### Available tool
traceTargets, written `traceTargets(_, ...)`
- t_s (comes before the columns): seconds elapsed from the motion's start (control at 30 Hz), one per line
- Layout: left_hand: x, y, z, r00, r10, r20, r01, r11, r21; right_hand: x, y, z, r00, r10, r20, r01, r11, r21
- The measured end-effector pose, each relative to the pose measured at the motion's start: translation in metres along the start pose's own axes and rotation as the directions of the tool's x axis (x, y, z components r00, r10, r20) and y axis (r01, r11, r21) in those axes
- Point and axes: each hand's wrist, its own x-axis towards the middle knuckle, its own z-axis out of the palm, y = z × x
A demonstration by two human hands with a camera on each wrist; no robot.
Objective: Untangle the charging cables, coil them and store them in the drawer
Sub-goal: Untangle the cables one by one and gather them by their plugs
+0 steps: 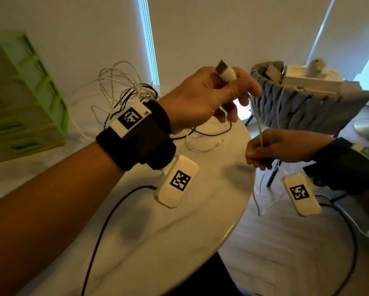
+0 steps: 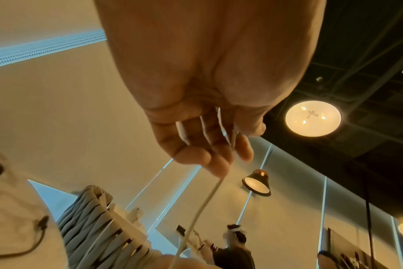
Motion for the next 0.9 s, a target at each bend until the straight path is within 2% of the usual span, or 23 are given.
traceTargets(0.1, -0.004, -0.014, 0.014, 0.987, -0.032, 0.157, 0.011, 0.991, 0.136, -0.003, 0.050, 0.009, 0.988, 0.152, -0.010, -0.150, 0.986, 0.076)
traceTargets(0.2, -0.004, -0.026, 0.027, 0.964, -0.065, 0.258, 0.008, 0.977, 0.214, -0.004, 0.082, 0.025, 0.980, 0.180, -0.089, -0.172, 0.981, 0.087)
traceTargets(0.27, -0.001, -0.028, 0.031, 0.971, -0.048, 0.233, 0.004, 0.982, 0.187, -0.001, 0.101, 0.040, 0.948, 0.165, -0.271, -0.189, 0.980, -0.064)
traceTargets(0.3, 0.000, -0.027, 0.030, 0.981, -0.026, 0.191, -0.002, 0.990, 0.143, 0.000, 0.111, 0.048, 0.913, 0.168, -0.371, -0.217, 0.972, -0.095)
traceTargets(0.4, 0.005, -0.027, 0.022, 0.999, 0.008, 0.045, -0.010, 1.000, 0.023, 0.000, 0.135, 0.067, 0.803, 0.215, -0.556, -0.224, 0.973, 0.052)
traceTargets(0.47, 0.004, -0.029, 0.017, 1.000, 0.002, 0.004, -0.002, 0.999, 0.039, 0.001, 0.141, 0.075, 0.775, 0.220, -0.592, -0.200, 0.975, 0.101)
traceTargets(0.57, 0.000, -0.037, 0.014, 0.991, -0.030, -0.128, 0.032, 0.999, 0.016, 0.002, 0.138, 0.087, 0.777, 0.213, -0.593, -0.155, 0.977, 0.147)
traceTargets(0.63, -0.003, -0.045, 0.010, 0.962, -0.110, -0.248, 0.100, 0.994, -0.053, 0.001, 0.132, 0.091, 0.807, 0.210, -0.553, -0.166, 0.978, 0.128)
traceTargets(0.77, -0.021, -0.061, -0.017, 0.885, -0.301, -0.356, 0.211, 0.940, -0.269, -0.007, 0.097, 0.067, 0.929, 0.208, -0.306, -0.244, 0.966, -0.085)
traceTargets(0.83, -0.034, -0.065, -0.032, 0.850, -0.353, -0.391, 0.220, 0.913, -0.344, -0.008, 0.062, 0.044, 0.951, 0.195, -0.242, -0.253, 0.938, -0.238)
traceTargets(0.9, -0.050, -0.068, -0.047, 0.820, -0.397, -0.412, 0.203, 0.875, -0.439, -0.007, 0.022, 0.022, 0.964, 0.123, -0.237, -0.203, 0.914, -0.351)
